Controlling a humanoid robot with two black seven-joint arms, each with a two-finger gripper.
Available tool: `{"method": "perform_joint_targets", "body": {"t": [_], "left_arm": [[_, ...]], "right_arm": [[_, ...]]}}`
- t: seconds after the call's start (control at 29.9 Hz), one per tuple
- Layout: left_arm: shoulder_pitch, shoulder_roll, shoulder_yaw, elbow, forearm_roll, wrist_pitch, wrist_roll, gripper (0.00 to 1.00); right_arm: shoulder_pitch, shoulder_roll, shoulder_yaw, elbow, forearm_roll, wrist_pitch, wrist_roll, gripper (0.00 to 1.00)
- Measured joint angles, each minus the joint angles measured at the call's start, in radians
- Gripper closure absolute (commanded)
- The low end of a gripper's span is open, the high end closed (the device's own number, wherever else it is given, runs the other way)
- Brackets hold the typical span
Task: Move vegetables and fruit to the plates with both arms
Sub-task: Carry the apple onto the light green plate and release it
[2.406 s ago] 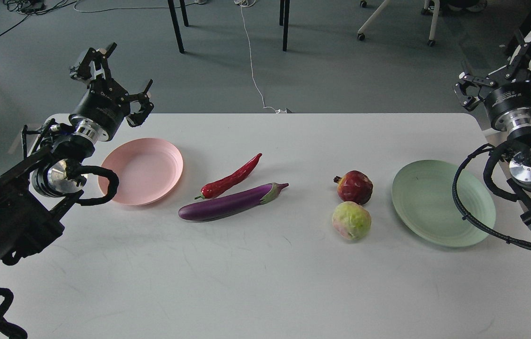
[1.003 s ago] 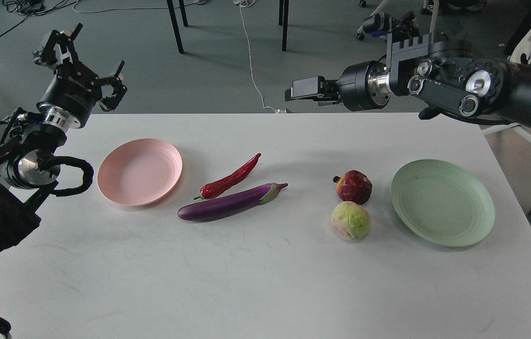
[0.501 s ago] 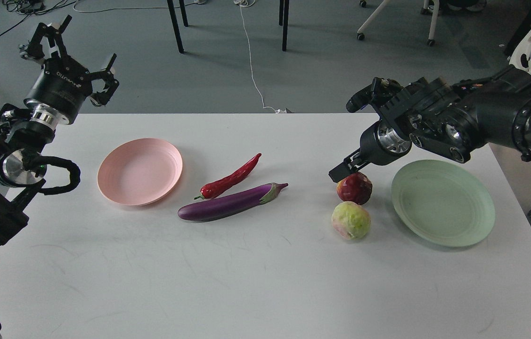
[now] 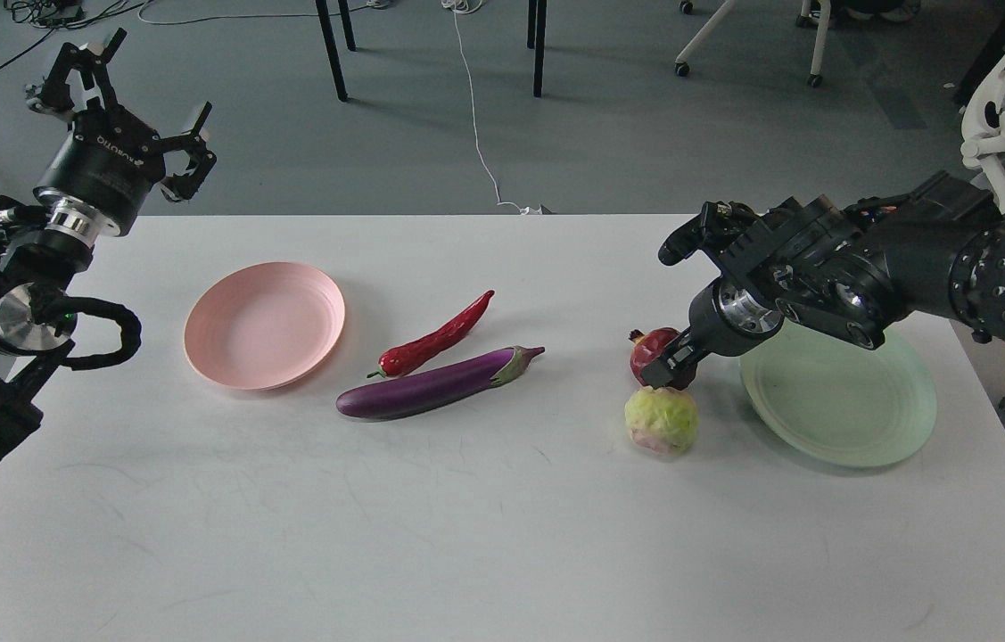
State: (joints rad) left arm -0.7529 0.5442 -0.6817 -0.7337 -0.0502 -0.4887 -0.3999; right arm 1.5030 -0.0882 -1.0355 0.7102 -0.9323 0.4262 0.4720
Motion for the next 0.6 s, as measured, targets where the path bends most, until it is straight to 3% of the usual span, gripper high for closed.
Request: {"method": "perform_joint_targets", "body": {"t": [0.2,0.43,0.6], "left_arm": [[0.003,0.023,-0.002,-0.003,-0.001,0.001,-0.002,0.02],[0.003,0.049,-0.004,-0.003,-0.002,0.001,-0.003,0.02],[-0.001,0.051,-0.004,-0.005,-0.002,0.003,-0.003,0.02]], "right_arm": [[0.093,-0.118,0.025,0.014,0.008,-0.003,0.0,0.56],[0.116,-0.372,0.025,0.096,-0.062,-0.009,-0.002,0.55],[0.017,-0.477,0.029,0.106,-0.095,-0.082,-0.004,0.45]]}}
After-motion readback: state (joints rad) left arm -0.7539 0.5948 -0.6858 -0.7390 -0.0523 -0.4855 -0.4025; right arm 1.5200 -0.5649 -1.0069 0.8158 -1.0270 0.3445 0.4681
